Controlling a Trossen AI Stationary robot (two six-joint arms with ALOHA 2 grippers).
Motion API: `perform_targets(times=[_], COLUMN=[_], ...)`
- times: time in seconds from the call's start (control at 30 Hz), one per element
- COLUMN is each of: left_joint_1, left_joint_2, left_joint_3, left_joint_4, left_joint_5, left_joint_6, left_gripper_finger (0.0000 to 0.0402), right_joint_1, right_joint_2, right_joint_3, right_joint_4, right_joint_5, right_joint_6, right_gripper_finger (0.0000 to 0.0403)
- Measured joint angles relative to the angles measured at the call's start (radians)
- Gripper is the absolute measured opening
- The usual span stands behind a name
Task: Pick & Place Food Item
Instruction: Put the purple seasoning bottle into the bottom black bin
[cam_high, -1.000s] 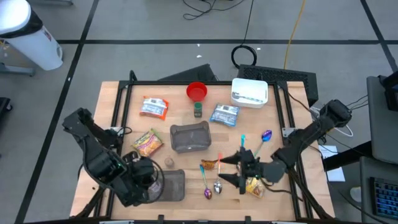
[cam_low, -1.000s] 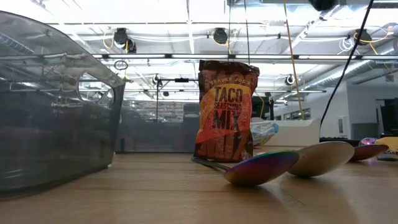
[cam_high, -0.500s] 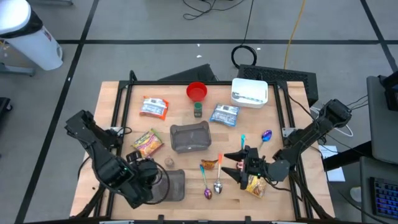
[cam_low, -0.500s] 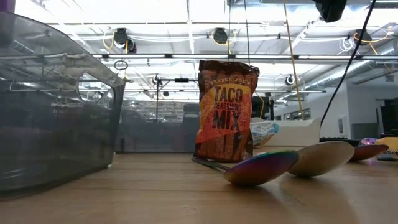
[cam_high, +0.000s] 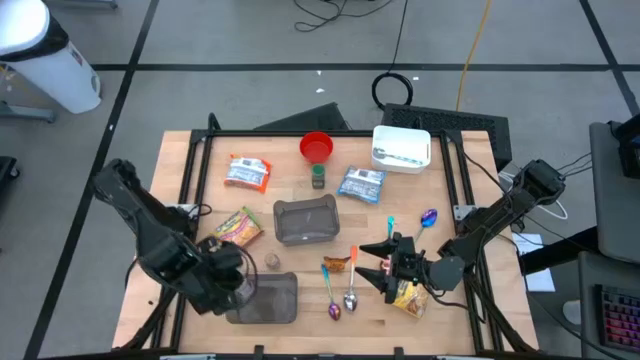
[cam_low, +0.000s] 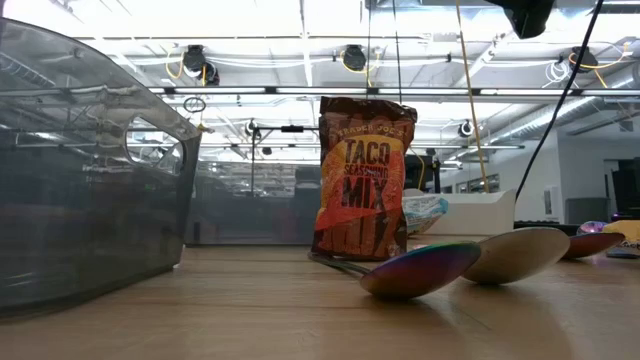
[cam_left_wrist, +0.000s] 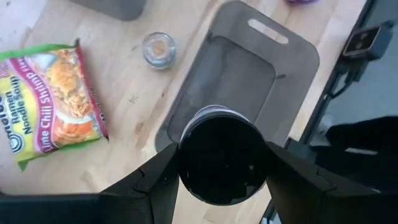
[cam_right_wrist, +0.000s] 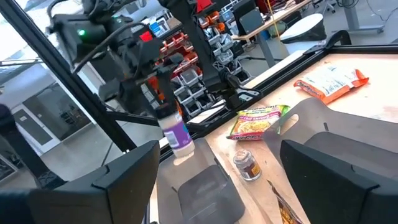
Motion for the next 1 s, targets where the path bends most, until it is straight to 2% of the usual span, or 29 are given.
perform_targets(times=[0.17, 0.37, 0.5, 0.83, 1.0], left_joint_1=[0.001, 0.013, 0.012, 0.013, 0.014], left_joint_2=[-0.146, -0.251, -0.248, -0.172, -0.128], left_joint_3=[-0.129, -0.280, -0.314, -0.310, -0.310], left_joint_4=[0.012, 0.152, 0.217, 0.288, 0.305], left_joint_5=[0.013, 0.053, 0.068, 0.075, 0.078], left_joint_6=[-0.049, -0.074, -0.064, -0.057, -0.058], left_gripper_finger=[0.0208, 0.0208, 0.0208, 0.0208, 0.0208], right_joint_1=[-0.020, -0.030, -0.034, -0.085, -0.112], right_joint_2=[0.000, 0.000, 0.000, 0.000, 0.000], right_joint_3=[0.000, 0.000, 0.000, 0.000, 0.000], right_joint_4=[0.000, 0.000, -0.001, -0.007, -0.008], right_joint_5=[0.000, 0.000, 0.000, -0.002, -0.078], right_joint_6=[0.000, 0.000, 0.000, 0.004, 0.009], right_gripper_finger=[0.0325, 0.0325, 0.0325, 0.0325, 0.0325])
